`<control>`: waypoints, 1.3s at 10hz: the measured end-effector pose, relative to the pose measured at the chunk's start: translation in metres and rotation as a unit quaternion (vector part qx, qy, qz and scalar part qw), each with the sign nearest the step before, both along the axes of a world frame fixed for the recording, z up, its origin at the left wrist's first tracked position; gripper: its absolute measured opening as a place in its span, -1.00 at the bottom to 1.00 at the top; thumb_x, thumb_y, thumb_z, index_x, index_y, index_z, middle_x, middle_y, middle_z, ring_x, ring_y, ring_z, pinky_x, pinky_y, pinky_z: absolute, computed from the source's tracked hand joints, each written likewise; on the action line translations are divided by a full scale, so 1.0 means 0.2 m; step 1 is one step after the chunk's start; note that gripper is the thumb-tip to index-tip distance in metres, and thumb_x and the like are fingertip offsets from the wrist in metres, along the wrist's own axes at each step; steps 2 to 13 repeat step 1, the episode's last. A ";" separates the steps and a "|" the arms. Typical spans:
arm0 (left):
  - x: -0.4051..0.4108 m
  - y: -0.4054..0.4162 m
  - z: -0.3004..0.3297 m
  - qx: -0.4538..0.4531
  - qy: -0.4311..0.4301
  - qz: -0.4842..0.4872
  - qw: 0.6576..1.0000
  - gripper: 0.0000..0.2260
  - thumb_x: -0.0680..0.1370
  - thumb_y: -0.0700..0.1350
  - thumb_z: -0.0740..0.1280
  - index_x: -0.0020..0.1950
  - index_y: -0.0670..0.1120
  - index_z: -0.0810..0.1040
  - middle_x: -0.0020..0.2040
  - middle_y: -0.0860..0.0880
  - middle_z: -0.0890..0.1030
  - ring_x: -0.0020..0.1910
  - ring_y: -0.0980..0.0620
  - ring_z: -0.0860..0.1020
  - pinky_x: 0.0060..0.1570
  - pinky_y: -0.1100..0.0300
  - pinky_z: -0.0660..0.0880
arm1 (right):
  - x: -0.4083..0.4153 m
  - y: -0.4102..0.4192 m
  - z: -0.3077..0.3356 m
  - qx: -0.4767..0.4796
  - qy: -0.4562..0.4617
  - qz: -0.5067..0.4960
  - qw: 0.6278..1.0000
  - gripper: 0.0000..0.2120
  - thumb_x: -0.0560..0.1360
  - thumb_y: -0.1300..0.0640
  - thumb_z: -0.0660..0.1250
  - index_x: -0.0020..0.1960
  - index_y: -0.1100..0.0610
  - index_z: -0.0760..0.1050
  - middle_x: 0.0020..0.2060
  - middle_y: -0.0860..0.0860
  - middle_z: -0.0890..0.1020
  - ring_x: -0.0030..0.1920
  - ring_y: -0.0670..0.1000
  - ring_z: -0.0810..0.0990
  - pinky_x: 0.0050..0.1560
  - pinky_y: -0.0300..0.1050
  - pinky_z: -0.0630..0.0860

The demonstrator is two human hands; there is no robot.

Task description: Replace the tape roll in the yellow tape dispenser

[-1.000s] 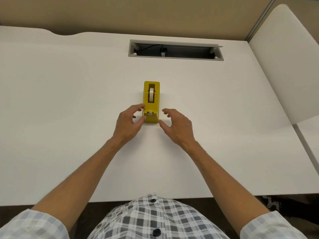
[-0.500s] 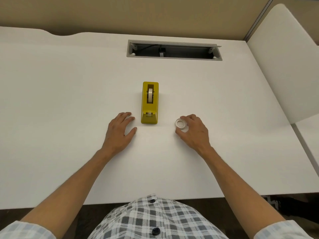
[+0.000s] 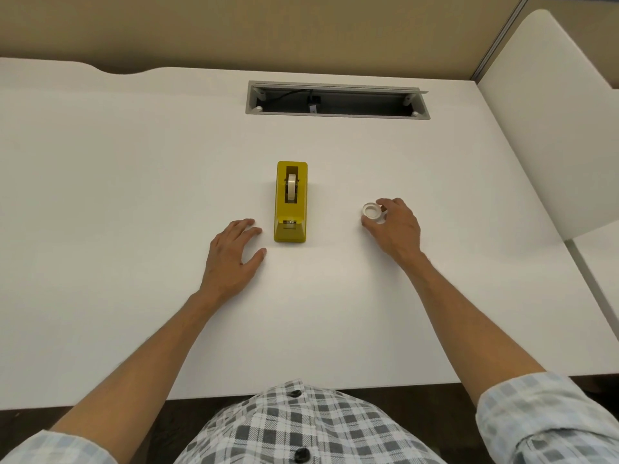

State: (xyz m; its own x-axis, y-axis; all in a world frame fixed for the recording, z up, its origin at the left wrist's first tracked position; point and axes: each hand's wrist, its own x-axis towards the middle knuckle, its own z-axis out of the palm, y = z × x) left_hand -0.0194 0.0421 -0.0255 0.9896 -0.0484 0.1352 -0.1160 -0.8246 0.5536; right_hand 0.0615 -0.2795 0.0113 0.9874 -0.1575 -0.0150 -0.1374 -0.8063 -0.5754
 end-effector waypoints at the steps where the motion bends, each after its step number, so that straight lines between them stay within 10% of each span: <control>1: 0.00 -0.01 0.00 0.003 -0.006 0.003 1.000 -0.62 0.54 0.07 0.24 0.33 0.01 0.48 0.44 0.03 0.42 0.47 0.02 0.29 0.40 0.05 0.20 | 0.00 0.01 0.00 0.004 0.000 -0.006 1.000 -0.44 0.40 -0.10 0.42 0.34 0.07 0.44 0.15 0.00 0.53 0.18 0.05 0.54 0.15 -0.04 0.48; 13: 0.00 -0.01 0.00 0.003 -0.006 0.003 1.000 -0.62 0.54 0.07 0.24 0.33 0.01 0.48 0.44 0.03 0.42 0.47 0.02 0.29 0.40 0.05 0.20 | 0.00 0.01 0.00 0.004 0.000 -0.006 1.000 -0.44 0.40 -0.10 0.42 0.34 0.07 0.44 0.15 0.00 0.53 0.18 0.05 0.54 0.15 -0.04 0.48</control>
